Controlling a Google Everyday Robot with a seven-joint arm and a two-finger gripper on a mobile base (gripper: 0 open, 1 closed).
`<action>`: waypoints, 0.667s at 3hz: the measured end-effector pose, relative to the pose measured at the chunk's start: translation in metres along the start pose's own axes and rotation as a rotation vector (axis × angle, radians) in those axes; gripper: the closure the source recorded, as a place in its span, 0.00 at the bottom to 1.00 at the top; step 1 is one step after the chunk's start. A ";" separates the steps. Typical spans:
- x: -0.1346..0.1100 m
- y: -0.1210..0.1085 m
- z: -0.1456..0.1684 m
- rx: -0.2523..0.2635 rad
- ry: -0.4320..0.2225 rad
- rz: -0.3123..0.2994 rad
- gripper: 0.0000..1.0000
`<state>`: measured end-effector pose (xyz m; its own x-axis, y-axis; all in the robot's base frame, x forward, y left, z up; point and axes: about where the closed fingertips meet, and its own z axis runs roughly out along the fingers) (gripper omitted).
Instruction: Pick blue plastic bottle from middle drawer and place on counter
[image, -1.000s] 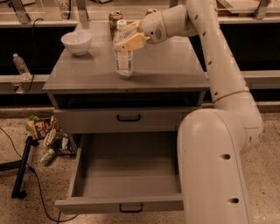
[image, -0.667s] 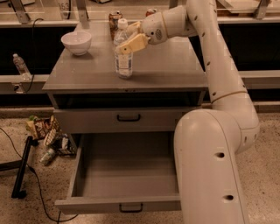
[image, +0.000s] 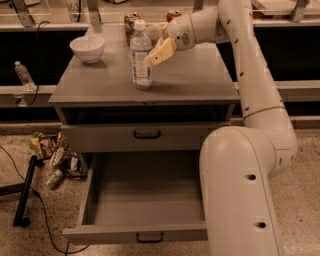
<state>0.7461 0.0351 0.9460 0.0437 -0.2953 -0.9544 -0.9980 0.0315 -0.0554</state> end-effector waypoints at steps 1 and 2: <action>-0.004 -0.005 -0.034 0.068 -0.044 -0.007 0.00; -0.015 0.000 -0.104 0.214 -0.102 -0.034 0.00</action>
Offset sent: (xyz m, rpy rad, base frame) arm -0.0781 -0.1823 0.0581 0.1895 -0.1880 -0.3959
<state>0.7405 -0.0600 0.9906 0.0925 -0.2019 -0.9750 -0.9636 0.2284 -0.1387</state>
